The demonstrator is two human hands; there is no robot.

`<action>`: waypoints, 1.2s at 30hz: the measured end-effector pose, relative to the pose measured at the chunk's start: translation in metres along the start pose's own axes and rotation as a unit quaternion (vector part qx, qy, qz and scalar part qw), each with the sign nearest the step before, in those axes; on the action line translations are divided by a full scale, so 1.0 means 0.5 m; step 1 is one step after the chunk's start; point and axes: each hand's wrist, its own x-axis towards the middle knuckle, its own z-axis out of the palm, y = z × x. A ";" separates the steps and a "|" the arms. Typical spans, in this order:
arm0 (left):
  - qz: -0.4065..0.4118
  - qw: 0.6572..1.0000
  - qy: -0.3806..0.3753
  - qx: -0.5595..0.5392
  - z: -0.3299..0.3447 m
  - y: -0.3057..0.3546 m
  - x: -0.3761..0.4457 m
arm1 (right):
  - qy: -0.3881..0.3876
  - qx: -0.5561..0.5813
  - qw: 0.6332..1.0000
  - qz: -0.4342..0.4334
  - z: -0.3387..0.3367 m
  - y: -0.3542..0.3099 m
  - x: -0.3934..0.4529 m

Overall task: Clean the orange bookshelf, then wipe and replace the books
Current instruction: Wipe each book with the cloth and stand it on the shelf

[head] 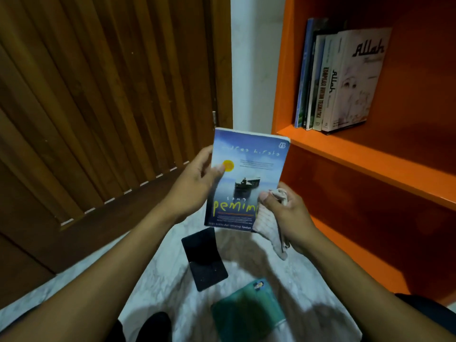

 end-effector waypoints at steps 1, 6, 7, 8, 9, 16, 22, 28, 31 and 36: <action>-0.013 0.998 -0.022 0.051 -0.005 -0.002 0.000 | 0.014 0.001 1.000 -0.003 -0.007 -0.011 0.009; -0.043 0.996 -0.021 0.078 0.008 0.015 0.028 | 0.051 -0.028 0.998 -0.027 -0.058 -0.087 0.059; -0.043 0.997 -0.018 0.067 0.016 0.020 0.046 | 0.052 -0.040 0.997 -0.033 -0.070 -0.107 0.071; -0.038 0.998 -0.017 0.054 0.026 0.024 0.066 | 0.056 -0.053 0.996 -0.039 -0.081 -0.129 0.084; -0.033 0.999 -0.015 0.039 0.040 0.026 0.089 | 0.067 -0.064 0.994 -0.049 -0.094 -0.147 0.100; -0.016 0.999 0.033 0.008 0.199 0.061 0.258 | 0.275 -0.102 0.949 -0.117 -0.208 -0.243 0.172; 0.028 0.991 0.107 0.071 0.360 0.088 0.383 | 0.341 -0.120 0.921 -0.147 -0.303 -0.274 0.200; 0.017 0.981 0.138 0.135 0.496 0.073 0.448 | 0.343 -0.123 0.920 -0.144 -0.371 -0.285 0.198; 0.012 0.976 0.161 0.147 0.533 0.055 0.453 | 0.344 -0.129 0.923 -0.115 -0.399 -0.275 0.194; -0.009 0.967 0.181 0.177 0.563 0.023 0.464 | 0.349 -0.119 0.927 -0.075 -0.440 -0.250 0.190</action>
